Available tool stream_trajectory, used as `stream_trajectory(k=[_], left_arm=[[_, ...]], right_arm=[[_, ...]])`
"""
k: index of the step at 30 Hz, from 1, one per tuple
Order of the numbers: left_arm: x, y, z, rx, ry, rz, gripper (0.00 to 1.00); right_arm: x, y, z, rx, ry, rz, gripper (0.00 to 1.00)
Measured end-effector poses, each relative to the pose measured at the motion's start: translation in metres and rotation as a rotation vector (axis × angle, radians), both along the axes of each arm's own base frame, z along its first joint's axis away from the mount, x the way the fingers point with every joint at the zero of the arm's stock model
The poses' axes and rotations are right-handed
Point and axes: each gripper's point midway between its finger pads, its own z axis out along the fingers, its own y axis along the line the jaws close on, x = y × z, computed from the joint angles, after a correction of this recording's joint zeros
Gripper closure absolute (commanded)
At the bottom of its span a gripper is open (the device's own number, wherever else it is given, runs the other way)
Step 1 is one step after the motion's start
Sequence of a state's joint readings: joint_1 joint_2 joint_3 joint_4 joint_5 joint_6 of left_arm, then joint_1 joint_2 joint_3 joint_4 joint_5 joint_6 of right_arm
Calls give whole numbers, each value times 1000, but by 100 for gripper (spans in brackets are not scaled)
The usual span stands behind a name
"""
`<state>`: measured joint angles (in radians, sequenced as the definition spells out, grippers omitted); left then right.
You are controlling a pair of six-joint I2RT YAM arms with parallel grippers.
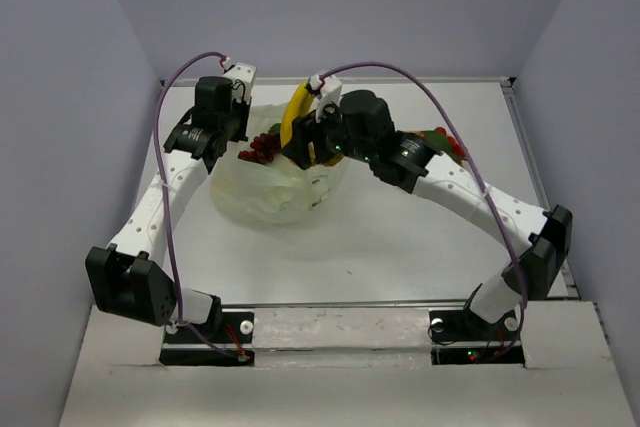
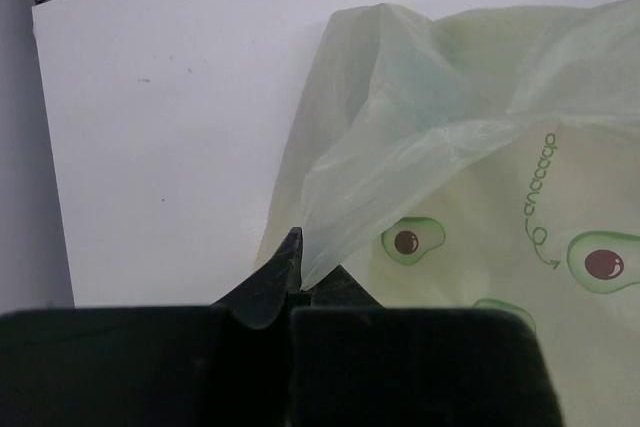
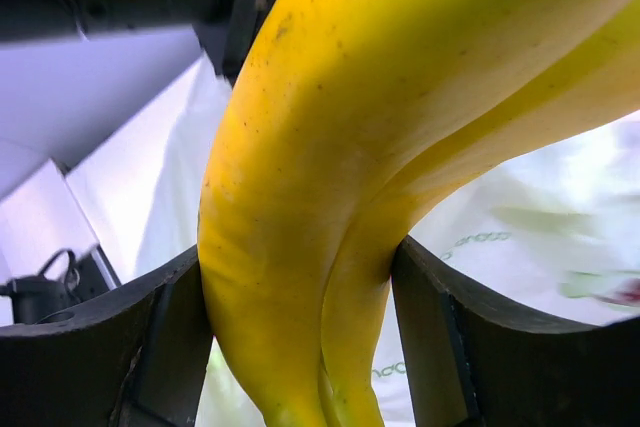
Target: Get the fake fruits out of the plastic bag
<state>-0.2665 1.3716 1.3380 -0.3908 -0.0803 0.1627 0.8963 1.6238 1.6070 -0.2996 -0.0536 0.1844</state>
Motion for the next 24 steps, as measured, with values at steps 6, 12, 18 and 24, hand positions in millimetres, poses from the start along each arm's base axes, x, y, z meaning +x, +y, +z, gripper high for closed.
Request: stream_trajectory(k=[6,12,18,24], left_arm=[[1,-1,-5,-1,13,3,100],[1,-1,-7,-6,15,8,100],[-4,0,-13,-8,28,10,100],[-4,0,-12,-9,26,9,100]], right_arm=[[25,-59,59,106,-65,-162,99],[97,-178,47,100,-51,-466,99],[131,-246,-82,-98,170,-612,99],[123,-251,-179,-270,357,-586,99]])
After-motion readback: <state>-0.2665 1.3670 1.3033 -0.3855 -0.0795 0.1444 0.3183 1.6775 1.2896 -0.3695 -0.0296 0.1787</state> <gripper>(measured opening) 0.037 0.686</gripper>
